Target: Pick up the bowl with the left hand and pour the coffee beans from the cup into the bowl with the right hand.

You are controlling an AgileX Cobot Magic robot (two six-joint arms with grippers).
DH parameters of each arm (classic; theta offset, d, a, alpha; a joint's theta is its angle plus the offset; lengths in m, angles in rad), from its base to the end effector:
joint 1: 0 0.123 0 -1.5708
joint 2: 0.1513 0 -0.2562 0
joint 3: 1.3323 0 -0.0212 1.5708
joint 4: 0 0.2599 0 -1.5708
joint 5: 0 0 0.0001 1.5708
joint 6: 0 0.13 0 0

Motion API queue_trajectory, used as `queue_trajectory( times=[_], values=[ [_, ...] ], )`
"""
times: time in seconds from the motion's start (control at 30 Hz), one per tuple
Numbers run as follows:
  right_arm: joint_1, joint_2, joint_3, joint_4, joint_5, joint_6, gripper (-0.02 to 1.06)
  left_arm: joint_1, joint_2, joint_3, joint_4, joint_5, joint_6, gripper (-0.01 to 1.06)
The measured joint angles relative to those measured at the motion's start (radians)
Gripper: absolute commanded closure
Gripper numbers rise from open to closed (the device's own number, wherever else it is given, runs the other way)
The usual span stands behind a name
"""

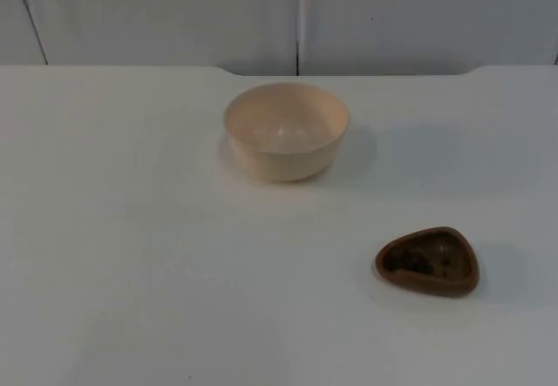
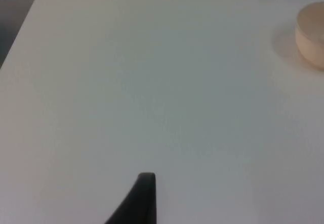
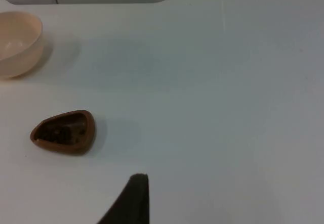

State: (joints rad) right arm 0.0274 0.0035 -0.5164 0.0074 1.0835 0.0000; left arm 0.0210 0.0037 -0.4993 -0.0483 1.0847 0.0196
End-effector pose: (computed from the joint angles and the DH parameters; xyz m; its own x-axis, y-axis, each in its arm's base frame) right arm 0.0644 0.0026 0.2663 -0.4647 -0.0093 -0.8854 -0.0316 0.9995 0.0061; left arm 0.0661 -0.0042 0.2608 -0.4806 -0.0131 -0.8768 0.0150 0.9996 -0.0231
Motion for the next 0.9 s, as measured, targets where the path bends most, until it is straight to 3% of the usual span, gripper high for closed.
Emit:
queue_trajectory(
  times=[0.37,0.67,0.9],
  values=[
    [0.000,0.000,0.000,0.000,0.000,0.000,-0.01,0.000,0.000,0.000,0.027,0.000,-0.034,0.00],
    [0.000,0.000,0.000,0.000,0.000,0.000,-0.01,0.000,0.000,0.000,0.027,0.000,-0.036,0.07],
    [0.000,0.000,0.000,0.000,0.000,0.000,-0.01,0.000,0.081,-0.087,0.029,-0.015,-0.038,0.07]
  ],
)
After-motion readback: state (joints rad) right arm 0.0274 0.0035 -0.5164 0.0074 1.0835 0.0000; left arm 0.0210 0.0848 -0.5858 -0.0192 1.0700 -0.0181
